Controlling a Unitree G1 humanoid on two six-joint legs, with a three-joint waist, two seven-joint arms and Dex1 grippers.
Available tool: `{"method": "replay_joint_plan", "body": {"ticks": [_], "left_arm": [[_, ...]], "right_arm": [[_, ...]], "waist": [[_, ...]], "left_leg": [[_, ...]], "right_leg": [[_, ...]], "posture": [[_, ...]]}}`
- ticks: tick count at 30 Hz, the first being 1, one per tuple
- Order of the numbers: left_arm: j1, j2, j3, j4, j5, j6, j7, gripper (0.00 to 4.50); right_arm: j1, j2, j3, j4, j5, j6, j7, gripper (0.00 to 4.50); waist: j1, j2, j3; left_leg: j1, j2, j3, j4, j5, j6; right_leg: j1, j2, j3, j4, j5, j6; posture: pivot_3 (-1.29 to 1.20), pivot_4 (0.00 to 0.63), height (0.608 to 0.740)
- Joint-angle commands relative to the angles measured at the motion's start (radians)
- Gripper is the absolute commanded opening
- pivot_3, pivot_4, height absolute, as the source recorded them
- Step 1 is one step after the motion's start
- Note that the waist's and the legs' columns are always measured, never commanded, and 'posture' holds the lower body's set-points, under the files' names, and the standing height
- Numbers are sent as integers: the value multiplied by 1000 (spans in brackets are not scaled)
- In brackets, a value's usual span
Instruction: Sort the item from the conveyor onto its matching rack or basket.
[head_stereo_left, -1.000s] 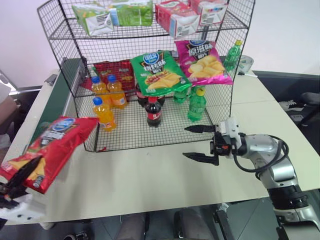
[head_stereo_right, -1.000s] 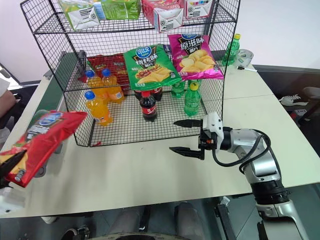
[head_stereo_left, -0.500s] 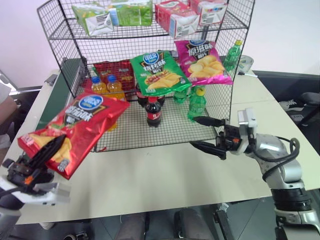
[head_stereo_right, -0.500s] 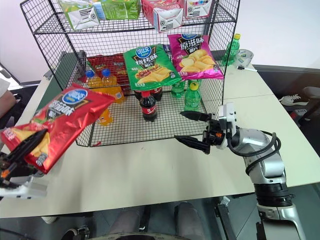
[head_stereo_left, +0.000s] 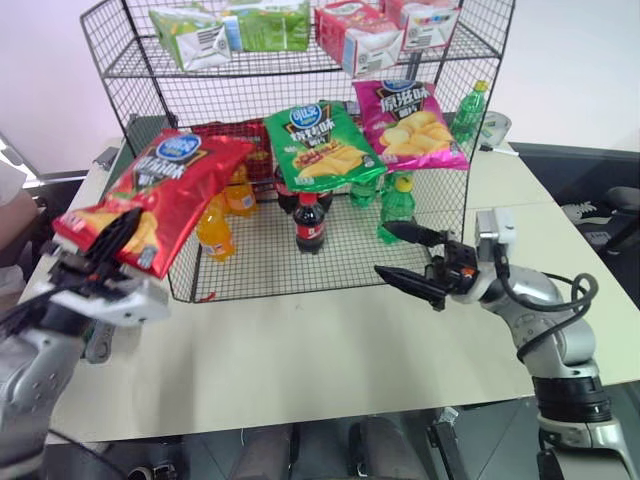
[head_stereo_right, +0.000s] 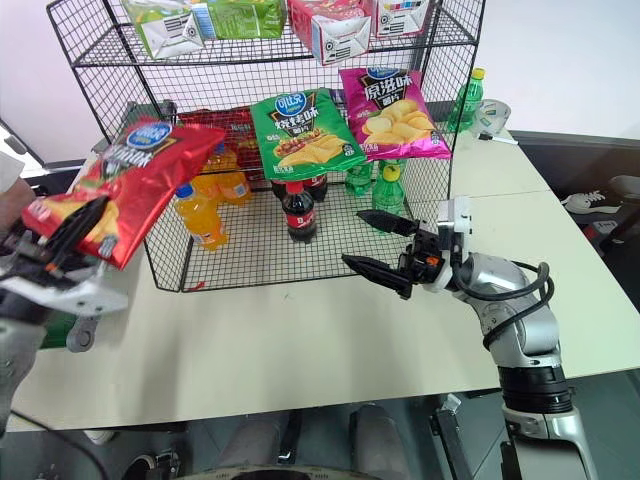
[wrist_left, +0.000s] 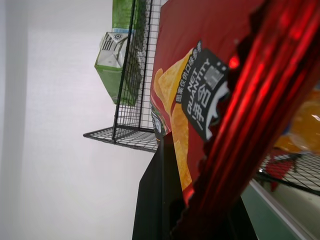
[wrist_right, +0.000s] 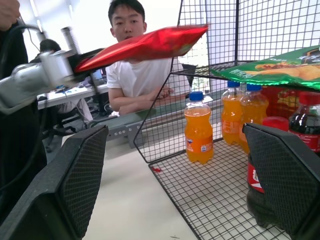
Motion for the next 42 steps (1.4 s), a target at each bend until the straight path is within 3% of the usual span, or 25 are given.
{"method": "replay_joint_plan", "body": {"ticks": [1,9,22,35,39,42], "left_arm": [[-65,11,-64,39,36,43,27,22],[-306,-11,-269,201,184,199,94,22],[-578,-67,-467,352,281,452,144,22],[-585,-79,-516,359,252,521,191,22],[-575,-96,-506,363,178,515,174,22],[-574,-98,-502,355,148,521,173,1227]], "right_arm": [[-18,9,-3,-30,1,-11,-6,4500],[3,20,11,-42,-25,-25,-17,4500],[15,34,19,-29,-50,-45,-16,4500],[21,22,14,-19,-60,-57,-9,4500],[22,22,19,-18,-63,-62,-8,4500],[21,23,20,-13,-68,-65,-4,4500]], "waist": [[-5,0,0],[-1,0,0],[0,0,0],[-2,0,0],[-2,0,0],[-2,0,0]], "left_leg": [[0,0,0,0,0,0],[0,0,0,0,0,0],[-2,0,-1,3,0,-1],[-4,0,0,5,0,-1],[-4,0,-1,5,0,-1],[-4,0,-1,5,0,-1]], "right_leg": [[0,0,0,0,0,0],[-2,0,1,3,0,0],[-4,2,1,6,0,0],[-5,2,1,7,0,0],[-6,2,1,7,0,0],[-6,2,1,7,0,0]], "posture": [[0,150,740],[0,150,740],[0,150,740],[0,150,740],[0,150,740],[0,150,740]]}}
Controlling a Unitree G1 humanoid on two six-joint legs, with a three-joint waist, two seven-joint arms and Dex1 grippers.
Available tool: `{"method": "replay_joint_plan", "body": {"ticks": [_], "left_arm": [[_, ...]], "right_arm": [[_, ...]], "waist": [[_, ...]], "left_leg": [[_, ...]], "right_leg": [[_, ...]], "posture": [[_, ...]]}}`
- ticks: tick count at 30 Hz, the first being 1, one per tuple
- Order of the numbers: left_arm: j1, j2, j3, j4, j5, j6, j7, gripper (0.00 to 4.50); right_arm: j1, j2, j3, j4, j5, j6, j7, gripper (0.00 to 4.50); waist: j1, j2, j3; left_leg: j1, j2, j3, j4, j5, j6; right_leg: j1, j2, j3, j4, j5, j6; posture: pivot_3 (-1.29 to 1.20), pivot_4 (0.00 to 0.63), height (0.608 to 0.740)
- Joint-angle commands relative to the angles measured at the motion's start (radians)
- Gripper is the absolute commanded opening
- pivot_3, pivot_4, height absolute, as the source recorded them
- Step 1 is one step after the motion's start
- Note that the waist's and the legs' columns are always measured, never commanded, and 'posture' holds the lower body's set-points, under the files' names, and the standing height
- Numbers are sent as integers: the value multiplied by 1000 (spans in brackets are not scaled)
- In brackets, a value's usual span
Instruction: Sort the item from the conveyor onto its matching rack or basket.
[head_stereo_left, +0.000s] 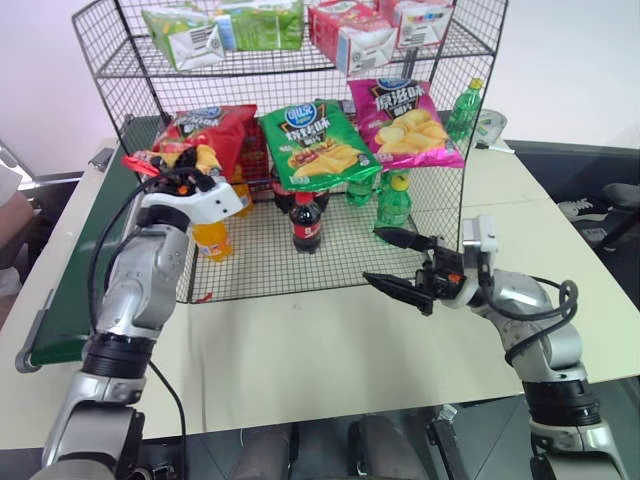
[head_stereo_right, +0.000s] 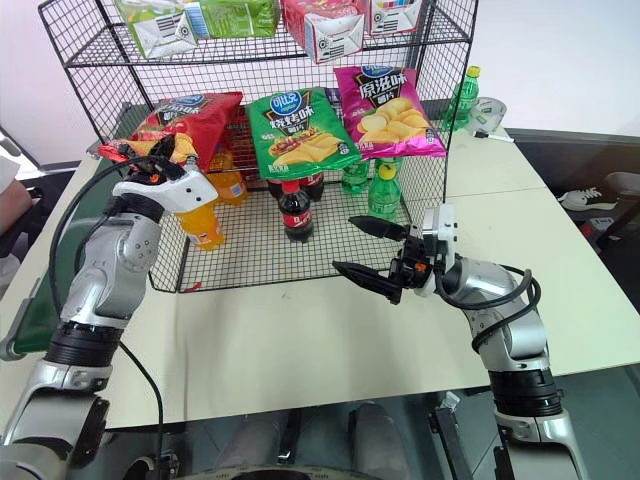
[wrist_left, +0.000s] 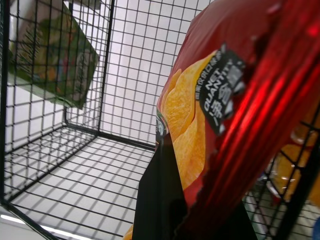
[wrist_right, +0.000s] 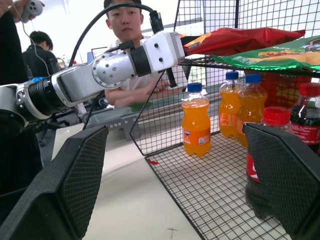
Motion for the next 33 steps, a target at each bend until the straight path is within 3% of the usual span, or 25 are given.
{"method": "replay_joint_plan", "body": {"ticks": [1,7,14,20,25,30,33], "left_arm": [[-7,7,26,-47,-37,7,3,1661],[48,14,28,-176,-36,20,-16,4451],[193,33,57,-369,-43,43,-95,4451],[430,57,177,-550,-212,-63,-160,4451],[580,71,327,-595,-575,-167,-322,4451],[716,72,432,-559,-998,-65,-560,4451],[750,64,492,-528,-1174,15,-628,4451]], "right_arm": [[-1,-5,-12,-11,3,-18,10,4500],[7,-7,-10,-6,-6,-20,23,4500],[17,-11,-14,-3,-13,-26,35,4500],[17,-20,-24,-1,-15,-30,47,4500],[20,-45,-40,1,-16,-37,61,4500],[30,-70,-41,4,-22,-49,78,4500],[30,-84,-44,9,-28,-56,89,4500]], "waist": [[0,0,0],[1,0,0],[0,0,0],[0,0,0],[7,1,0],[2,1,0],[2,1,0]], "left_leg": [[0,0,0,0,0,0],[0,0,0,1,0,0],[0,0,0,1,0,0],[0,1,0,0,0,0],[0,1,0,1,0,0],[1,1,0,1,0,0],[1,1,0,1,0,0]], "right_leg": [[0,0,0,0,0,0],[1,0,0,0,0,0],[1,0,0,0,0,0],[0,0,1,0,0,0],[2,-1,1,-1,0,0],[2,-1,0,-2,0,-1],[3,-1,0,-2,0,-1]], "posture": [[0,150,740],[0,150,740],[0,150,740],[0,150,740],[0,150,740],[0,150,740],[0,150,740]]}}
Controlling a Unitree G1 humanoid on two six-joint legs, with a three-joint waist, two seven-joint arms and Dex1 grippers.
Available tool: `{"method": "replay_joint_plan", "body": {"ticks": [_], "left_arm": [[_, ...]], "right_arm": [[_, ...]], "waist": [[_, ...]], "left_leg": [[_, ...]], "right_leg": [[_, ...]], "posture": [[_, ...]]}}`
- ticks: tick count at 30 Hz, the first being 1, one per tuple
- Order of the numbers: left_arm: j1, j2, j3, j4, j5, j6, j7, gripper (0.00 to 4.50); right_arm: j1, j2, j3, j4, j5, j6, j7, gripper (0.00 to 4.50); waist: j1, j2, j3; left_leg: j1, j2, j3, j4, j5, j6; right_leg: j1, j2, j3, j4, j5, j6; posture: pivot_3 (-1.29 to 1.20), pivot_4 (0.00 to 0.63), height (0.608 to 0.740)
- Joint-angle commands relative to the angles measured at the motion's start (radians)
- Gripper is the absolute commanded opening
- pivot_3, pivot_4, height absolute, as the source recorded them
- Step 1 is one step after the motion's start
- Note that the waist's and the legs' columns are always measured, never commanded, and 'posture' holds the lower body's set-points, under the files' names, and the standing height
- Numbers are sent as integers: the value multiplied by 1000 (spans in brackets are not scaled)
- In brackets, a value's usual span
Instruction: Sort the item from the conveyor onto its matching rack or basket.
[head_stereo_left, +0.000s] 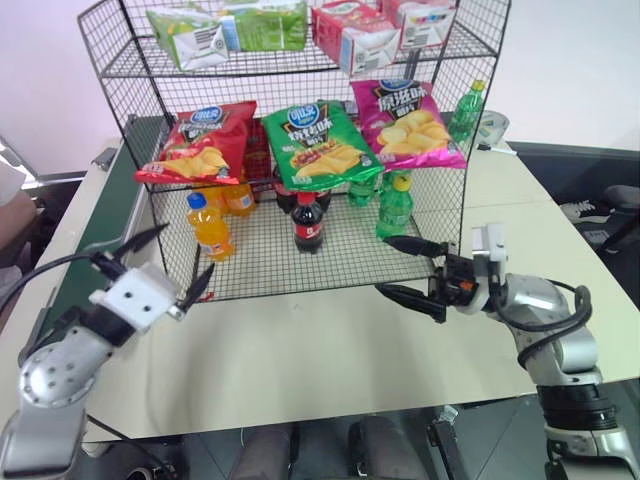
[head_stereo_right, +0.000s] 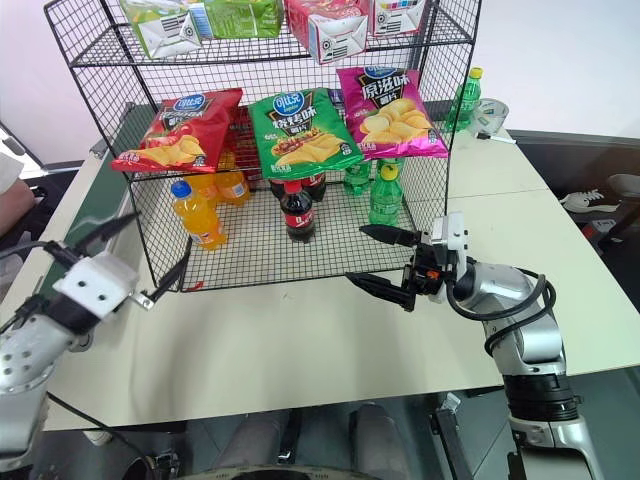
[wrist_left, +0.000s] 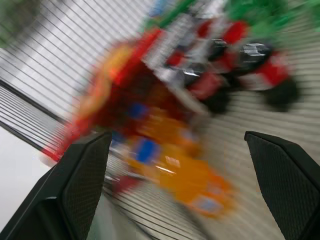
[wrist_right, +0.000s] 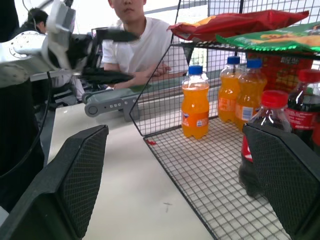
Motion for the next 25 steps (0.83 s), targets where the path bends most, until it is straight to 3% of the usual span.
{"method": "replay_joint_plan", "body": {"ticks": [1,6,11,25], "left_arm": [[26,18,93,36,-199,94,-85,4451],[83,57,202,173,-292,100,-214,4451],[151,82,253,303,-210,-41,-282,4451],[160,87,302,423,-211,-104,-279,4451]], "right_arm": [[-2,-28,-22,-11,-4,-25,19,4500],[24,-97,-70,8,-11,-32,51,4500],[65,-170,-121,79,-37,-80,92,4500],[85,-216,-158,194,-74,-160,125,4500]], "waist": [[-1,0,0],[-2,0,0],[-1,0,0],[-1,0,0]], "left_leg": [[0,0,0,0,0,0],[0,0,0,0,0,0],[0,0,0,0,0,1],[1,0,0,-1,-1,1]], "right_leg": [[0,0,0,0,0,0],[0,0,0,0,0,0],[1,0,0,-3,0,0],[2,-1,0,-3,0,0]], "posture": [[0,150,740],[0,150,740],[0,150,740],[0,150,740]]}}
